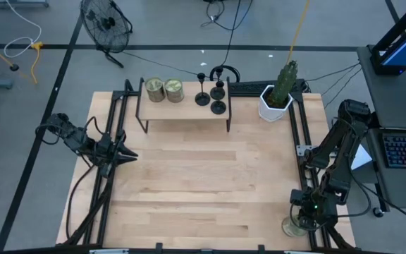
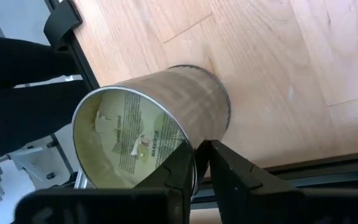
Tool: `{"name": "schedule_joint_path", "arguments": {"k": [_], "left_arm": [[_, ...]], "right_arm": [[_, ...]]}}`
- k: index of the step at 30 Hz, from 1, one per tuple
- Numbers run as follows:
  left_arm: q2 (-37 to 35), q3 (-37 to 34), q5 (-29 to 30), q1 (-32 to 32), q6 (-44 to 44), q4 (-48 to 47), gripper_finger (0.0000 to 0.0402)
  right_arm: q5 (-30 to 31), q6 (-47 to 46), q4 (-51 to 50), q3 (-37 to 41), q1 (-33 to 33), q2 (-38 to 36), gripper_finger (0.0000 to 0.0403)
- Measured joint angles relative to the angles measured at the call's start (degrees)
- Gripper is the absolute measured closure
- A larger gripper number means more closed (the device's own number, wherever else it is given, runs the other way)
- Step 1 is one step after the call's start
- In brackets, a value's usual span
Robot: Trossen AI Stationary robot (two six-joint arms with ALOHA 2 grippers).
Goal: Pick & Place candle stick holders
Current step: Put the silver scented candle on the shelf
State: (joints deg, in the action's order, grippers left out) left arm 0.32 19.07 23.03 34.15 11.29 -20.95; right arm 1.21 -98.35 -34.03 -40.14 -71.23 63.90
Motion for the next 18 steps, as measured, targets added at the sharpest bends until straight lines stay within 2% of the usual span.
{"name": "schedule_joint_path", "arguments": {"k": [18], "left_arm": [[0.0,0.0,0.0,0.0,-0.3,-0.3,0.0339]], "right_arm": [[0.1,-1.5,0.9,0.0,0.0,0.0,0.0369]]}}
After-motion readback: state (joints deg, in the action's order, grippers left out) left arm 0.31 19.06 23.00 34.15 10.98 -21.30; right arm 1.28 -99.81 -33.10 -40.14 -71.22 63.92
